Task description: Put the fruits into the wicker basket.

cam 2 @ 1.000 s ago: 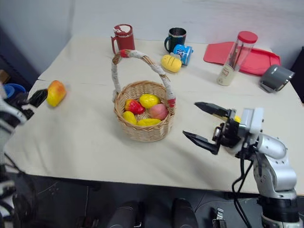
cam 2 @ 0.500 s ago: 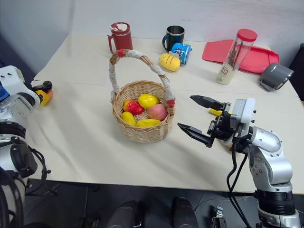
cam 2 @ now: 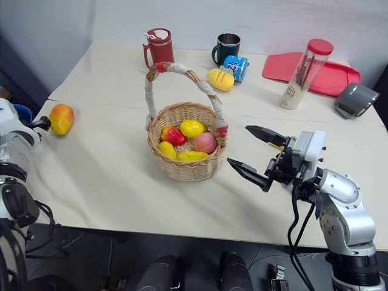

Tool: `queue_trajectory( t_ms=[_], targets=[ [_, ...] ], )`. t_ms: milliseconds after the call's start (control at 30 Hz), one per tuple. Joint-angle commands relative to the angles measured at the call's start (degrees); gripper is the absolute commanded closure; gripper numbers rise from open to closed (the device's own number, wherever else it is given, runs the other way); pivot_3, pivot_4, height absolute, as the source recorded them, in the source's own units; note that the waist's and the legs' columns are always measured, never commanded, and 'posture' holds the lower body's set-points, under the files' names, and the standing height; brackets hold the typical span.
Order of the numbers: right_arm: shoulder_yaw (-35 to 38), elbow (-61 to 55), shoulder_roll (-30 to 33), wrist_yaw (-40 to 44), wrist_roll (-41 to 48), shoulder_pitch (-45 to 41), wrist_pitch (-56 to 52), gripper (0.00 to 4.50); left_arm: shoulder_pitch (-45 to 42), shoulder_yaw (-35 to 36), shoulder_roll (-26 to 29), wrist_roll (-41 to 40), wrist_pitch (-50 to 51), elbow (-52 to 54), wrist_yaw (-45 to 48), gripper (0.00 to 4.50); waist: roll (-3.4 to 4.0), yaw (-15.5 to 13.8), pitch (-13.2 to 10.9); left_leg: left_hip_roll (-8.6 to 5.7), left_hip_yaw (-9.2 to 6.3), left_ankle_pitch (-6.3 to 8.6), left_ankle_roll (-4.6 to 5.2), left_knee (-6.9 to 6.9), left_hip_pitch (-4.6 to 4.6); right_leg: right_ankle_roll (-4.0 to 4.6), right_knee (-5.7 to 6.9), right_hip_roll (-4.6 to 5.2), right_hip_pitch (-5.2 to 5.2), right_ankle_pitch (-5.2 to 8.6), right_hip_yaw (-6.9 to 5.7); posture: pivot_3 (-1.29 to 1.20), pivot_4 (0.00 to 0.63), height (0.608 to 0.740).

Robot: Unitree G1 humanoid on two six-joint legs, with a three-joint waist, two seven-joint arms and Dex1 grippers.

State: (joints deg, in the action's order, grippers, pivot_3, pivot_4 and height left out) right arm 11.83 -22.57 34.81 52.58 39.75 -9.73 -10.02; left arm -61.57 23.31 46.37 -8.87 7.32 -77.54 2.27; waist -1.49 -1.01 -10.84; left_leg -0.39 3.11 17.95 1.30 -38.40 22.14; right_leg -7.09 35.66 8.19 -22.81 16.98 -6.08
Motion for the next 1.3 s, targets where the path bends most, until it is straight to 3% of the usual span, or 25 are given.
queue_trajectory(
  t_ms=[33, 667, 767, 933, 1300],
  targets=[
    [2.62, -2.79, 0.16, -1.01, 0.58, 0.82, 0.88, 0.00, -1.65, -0.12, 0.35, 0.97, -1.09, 0.56, 1.93, 0.03, 0.00, -0.16, 0.00, 0.00, 0.00, 0.00, 0.01, 0.00, 0.00, 0.00, 0.00, 0.00, 0.00, -0.01, 0.00, 0.00, 0.150, 0.740],
    [3.14, -6.21, 0.00, -3.52, 0.67, 4.78, 0.80, 0.00, -2.51, 0.00, -3.07, 3.51, 0.55, 0.03, 2.06, 0.03, -0.01, -0.20, 0.00, 0.02, 0.06, -0.01, 0.01, -0.01, -0.01, 0.00, 0.01, -0.01, 0.00, -0.02, -0.02, 0.00, 0.150, 0.740],
    [3.19, -5.95, 0.03, -3.50, 0.71, 4.48, 0.69, 0.00, -2.20, -0.08, -3.15, 3.81, 0.86, -0.02, 2.04, 0.56, -0.02, -0.20, 0.00, 0.04, 0.06, -0.01, 0.01, -0.02, -0.02, 0.01, 0.03, -0.02, 0.00, -0.02, -0.02, 0.00, 0.150, 0.740],
    [3.26, -5.79, 0.10, -3.40, 0.72, 4.53, 0.59, 0.00, -1.41, 0.40, -3.32, 3.61, 1.43, -0.01, 2.22, 2.09, -0.02, -0.27, 0.00, 0.03, 0.05, -0.01, 0.01, -0.05, -0.01, 0.01, 0.04, -0.02, 0.00, -0.02, -0.02, 0.00, 0.150, 0.740],
    [2.71, -4.50, 0.13, -2.60, 0.88, 3.06, 0.51, 0.00, 0.22, 3.57, -3.29, 1.20, 1.79, 0.14, 2.05, 2.09, -0.02, -0.12, 0.00, 0.06, 0.06, 0.00, 0.02, -0.27, -0.02, 0.03, 0.22, -0.01, 0.00, -0.03, 0.01, 0.00, 0.150, 0.740]
  ],
)
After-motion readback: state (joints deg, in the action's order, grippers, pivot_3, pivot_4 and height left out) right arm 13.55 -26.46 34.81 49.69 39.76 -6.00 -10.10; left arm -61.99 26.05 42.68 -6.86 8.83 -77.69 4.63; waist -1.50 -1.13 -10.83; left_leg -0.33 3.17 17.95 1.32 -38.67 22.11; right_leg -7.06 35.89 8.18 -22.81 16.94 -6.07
